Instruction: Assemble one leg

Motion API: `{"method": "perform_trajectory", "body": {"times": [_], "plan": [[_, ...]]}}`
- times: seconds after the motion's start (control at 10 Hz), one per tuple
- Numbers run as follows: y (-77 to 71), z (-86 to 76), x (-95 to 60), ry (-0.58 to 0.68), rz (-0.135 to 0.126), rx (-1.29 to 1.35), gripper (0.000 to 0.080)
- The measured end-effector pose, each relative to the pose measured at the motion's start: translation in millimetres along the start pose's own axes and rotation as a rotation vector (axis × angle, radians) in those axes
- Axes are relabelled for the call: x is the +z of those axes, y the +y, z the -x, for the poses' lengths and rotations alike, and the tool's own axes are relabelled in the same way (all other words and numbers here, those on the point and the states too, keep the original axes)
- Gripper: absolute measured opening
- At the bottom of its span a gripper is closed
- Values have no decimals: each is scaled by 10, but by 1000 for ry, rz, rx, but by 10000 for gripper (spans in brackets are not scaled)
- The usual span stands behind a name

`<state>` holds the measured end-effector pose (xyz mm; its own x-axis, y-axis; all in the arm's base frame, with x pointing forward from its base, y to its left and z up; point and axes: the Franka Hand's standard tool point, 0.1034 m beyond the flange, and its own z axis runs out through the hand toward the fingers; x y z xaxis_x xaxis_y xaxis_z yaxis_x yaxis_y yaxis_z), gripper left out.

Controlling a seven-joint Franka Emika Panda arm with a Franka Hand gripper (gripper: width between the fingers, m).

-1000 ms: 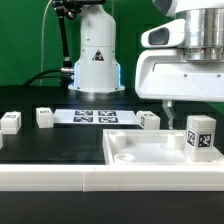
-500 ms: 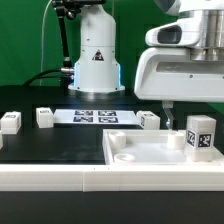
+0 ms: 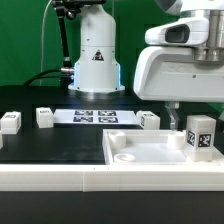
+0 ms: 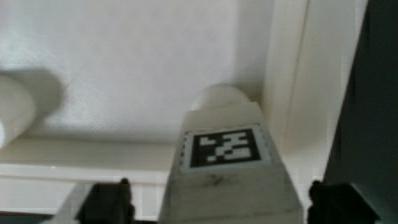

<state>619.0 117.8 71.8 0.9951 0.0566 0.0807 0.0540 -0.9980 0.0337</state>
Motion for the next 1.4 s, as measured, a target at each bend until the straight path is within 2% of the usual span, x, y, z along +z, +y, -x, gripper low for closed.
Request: {"method": "perform_trajectory", "body": {"times": [0.1,0.3,0.4,0.7,0.8,1.1,1.2,1.3,1.4], "plan": [[-1,0,0,0,0,3,311],[6,1,2,0,0,23,289],[30,-3,3,0,0,29,289],[-12,-6,6,36,-16,383,289],[16,-6,12,49,-18,467,289],[83,2,15,59,-13,595,294],[82,3,18,59,-13,590,371],[81,3,21,59,-13,590,371],[82,4,22,59,-13,590,506]]}}
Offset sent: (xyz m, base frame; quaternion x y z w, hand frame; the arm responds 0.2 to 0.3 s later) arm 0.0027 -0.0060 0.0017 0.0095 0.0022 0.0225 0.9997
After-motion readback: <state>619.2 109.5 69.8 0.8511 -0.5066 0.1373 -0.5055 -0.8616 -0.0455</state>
